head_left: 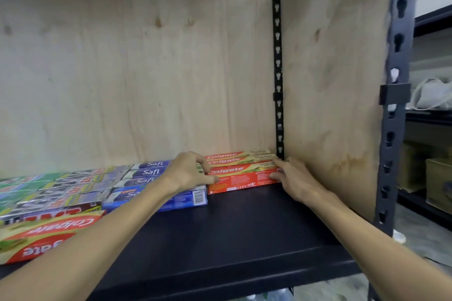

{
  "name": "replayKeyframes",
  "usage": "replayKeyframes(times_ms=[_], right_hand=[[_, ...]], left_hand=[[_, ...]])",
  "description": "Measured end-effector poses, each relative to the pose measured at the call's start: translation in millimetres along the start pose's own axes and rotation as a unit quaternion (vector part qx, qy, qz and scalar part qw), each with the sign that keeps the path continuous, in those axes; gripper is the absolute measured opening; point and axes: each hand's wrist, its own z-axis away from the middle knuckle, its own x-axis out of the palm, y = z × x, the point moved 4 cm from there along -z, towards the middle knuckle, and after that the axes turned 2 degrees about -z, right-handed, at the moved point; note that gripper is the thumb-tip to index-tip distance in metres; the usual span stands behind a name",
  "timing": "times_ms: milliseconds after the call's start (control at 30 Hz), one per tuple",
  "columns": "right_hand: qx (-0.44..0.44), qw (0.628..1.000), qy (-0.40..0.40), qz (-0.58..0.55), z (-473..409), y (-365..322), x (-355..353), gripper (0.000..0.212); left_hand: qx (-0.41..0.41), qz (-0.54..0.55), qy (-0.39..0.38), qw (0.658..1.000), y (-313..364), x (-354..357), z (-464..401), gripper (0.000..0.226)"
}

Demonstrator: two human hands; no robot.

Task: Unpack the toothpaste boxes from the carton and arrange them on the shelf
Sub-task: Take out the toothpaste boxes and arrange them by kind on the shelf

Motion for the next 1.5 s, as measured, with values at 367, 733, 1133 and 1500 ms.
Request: replayKeyframes(times_ms=[367, 733, 1133, 1500], right_hand=[[-0.052, 0.998, 0.004, 0.041, -8.7, 7.0, 1.0, 0.072], [-0.118, 0.986, 0.119, 0.020, 53.6, -27.5, -16.9, 0.073], [-0.161, 0.983, 0.079, -0.049, 131.6, -100.8, 11.3, 0.074], [-0.258, 0.954, -0.044, -0.149, 164.4, -268.8, 97.0, 0.066]], left_hand=[[-0.018, 0.025, -0.081, 0.996, -12.1, 11.2, -14.0, 0.060], [0.049, -0.006, 0.086, 0.995, 2.9, -2.7, 42.9, 0.075], [0.112, -0.142, 0.221, 0.958, -46.1, -65.1, 155.6, 0.077], [-0.034, -0.145, 0.218, 0.965, -214.1, -146.3, 242.5, 0.081]])
